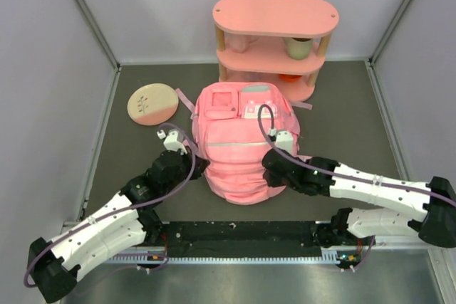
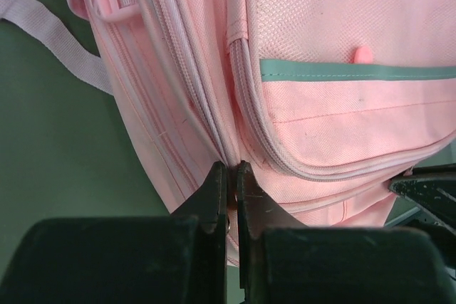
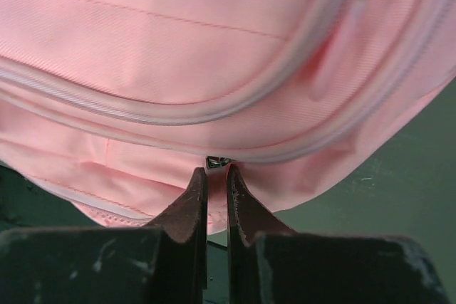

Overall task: Pack the student bag
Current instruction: Zip the student bag at the center of the board, then reset both arms

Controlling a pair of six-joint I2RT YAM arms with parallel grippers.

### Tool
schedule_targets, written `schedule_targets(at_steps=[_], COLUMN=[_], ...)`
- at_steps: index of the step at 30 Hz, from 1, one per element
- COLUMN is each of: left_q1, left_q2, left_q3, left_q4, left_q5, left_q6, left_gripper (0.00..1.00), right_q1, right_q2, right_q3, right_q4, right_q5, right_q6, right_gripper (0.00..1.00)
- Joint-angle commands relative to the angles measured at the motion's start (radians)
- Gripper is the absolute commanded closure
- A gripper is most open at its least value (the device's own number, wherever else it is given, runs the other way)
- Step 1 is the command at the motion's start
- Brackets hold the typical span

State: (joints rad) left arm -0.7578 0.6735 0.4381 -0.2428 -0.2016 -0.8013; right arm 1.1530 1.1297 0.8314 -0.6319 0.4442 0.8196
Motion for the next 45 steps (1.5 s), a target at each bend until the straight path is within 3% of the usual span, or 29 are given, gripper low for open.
schedule_targets(at_steps=[1,6,12,21,26,30,34,38,39,40,41,42,43,45], left_q1=[0.058,0.12,0.156,0.192,0.219,0.236,0.242,0.242,0.242,0.242,0.242,0.242,0.242,0.241], left_q2=[-0.075,-0.123,-0.112,-0.103,-0.097,-0.077,-0.051,-0.064,-0.083,-0.094,-0.103,-0.126,-0.135,-0.166], left_q3=[0.047,0.04,0.037,0.047,0.036,0.013,0.007,-0.001,0.001,0.002,0.013,0.017,0.025,0.048], left_q4=[-0.141,-0.205,-0.207,-0.224,-0.228,-0.193,-0.167,-0.113,-0.105,-0.096,-0.101,-0.104,-0.113,-0.145], left_q5=[-0.067,-0.052,-0.001,0.066,0.122,0.18,0.244,0.31,0.32,0.323,0.326,0.315,0.289,0.262], left_q6=[0.086,0.097,0.116,0.157,0.185,0.203,0.218,0.231,0.232,0.235,0.238,0.246,0.238,0.24], left_gripper=[1.0,1.0,1.0,1.0,1.0,1.0,1.0,1.0,0.75,0.46,0.29,0.02,0.02,0.02], right_q1=[-0.143,-0.285,-0.328,-0.397,-0.528,-0.602,-0.604,-0.607,-0.608,-0.613,-0.616,-0.63,-0.641,-0.673], right_q2=[-0.106,-0.149,-0.179,-0.05,-0.024,0.062,0.184,0.206,0.188,0.168,0.118,0.092,0.064,-0.006], right_q3=[-0.014,-0.034,-0.081,-0.121,-0.104,-0.088,-0.037,-0.001,-0.012,-0.037,-0.046,-0.064,-0.069,-0.084], right_q4=[-0.083,0.0,0.184,0.428,0.572,0.747,0.808,0.739,0.736,0.71,0.69,0.67,0.644,0.545], right_q5=[0.123,0.085,-0.061,0.048,-0.005,-0.134,-0.183,-0.147,-0.119,-0.116,-0.107,-0.079,-0.069,-0.07], right_q6=[-0.026,-0.131,-0.232,-0.296,-0.355,-0.402,-0.453,-0.444,-0.436,-0.416,-0.404,-0.392,-0.363,-0.332], right_gripper=[1.0,1.0,1.0,1.0,1.0,1.0,1.0,1.0,1.0,0.93,0.87,0.77,0.48,0.26])
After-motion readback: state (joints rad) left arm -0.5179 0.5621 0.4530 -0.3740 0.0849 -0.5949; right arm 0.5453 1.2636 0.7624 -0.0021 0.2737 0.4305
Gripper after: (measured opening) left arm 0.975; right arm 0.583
